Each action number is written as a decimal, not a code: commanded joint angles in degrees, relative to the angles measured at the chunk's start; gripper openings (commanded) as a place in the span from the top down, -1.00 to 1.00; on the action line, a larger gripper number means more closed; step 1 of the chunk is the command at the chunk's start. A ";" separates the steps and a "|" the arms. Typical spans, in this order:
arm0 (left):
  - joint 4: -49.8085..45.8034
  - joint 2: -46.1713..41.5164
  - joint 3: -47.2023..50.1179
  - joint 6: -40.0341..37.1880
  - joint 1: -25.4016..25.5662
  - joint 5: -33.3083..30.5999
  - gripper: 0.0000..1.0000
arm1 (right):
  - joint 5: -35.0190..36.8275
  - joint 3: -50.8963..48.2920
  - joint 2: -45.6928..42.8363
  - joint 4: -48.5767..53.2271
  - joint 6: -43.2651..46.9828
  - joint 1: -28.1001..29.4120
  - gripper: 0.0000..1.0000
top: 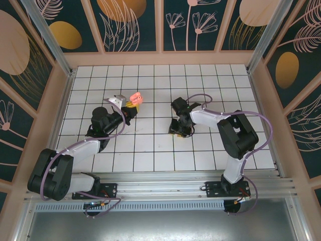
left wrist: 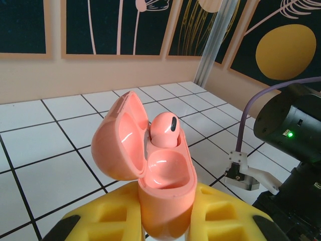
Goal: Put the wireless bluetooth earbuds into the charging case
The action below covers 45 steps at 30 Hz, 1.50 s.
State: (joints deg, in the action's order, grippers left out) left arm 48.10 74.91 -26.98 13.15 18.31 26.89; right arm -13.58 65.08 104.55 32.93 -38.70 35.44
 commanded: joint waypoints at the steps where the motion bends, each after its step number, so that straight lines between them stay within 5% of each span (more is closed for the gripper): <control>1: 0.64 -1.26 -0.66 -0.67 -0.35 0.27 0.85 | 1.05 0.05 0.83 -1.12 1.21 -0.92 0.21; 20: -0.42 -1.62 -1.05 -1.20 -0.37 -0.48 0.85 | 1.84 2.77 1.55 -4.31 3.63 -1.56 0.25; 26: -0.42 -1.26 -1.44 -1.16 -0.31 -0.18 0.85 | 5.13 3.48 -0.38 -0.31 2.29 -1.56 0.04; 45: -1.03 -1.88 -1.41 -1.55 -0.35 0.12 0.85 | 1.39 -0.42 -0.99 -2.30 -2.41 1.12 0.17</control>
State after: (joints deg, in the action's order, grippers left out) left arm 46.37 74.26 -26.98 12.45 18.31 26.50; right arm -11.70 65.49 103.77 31.27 -39.83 36.12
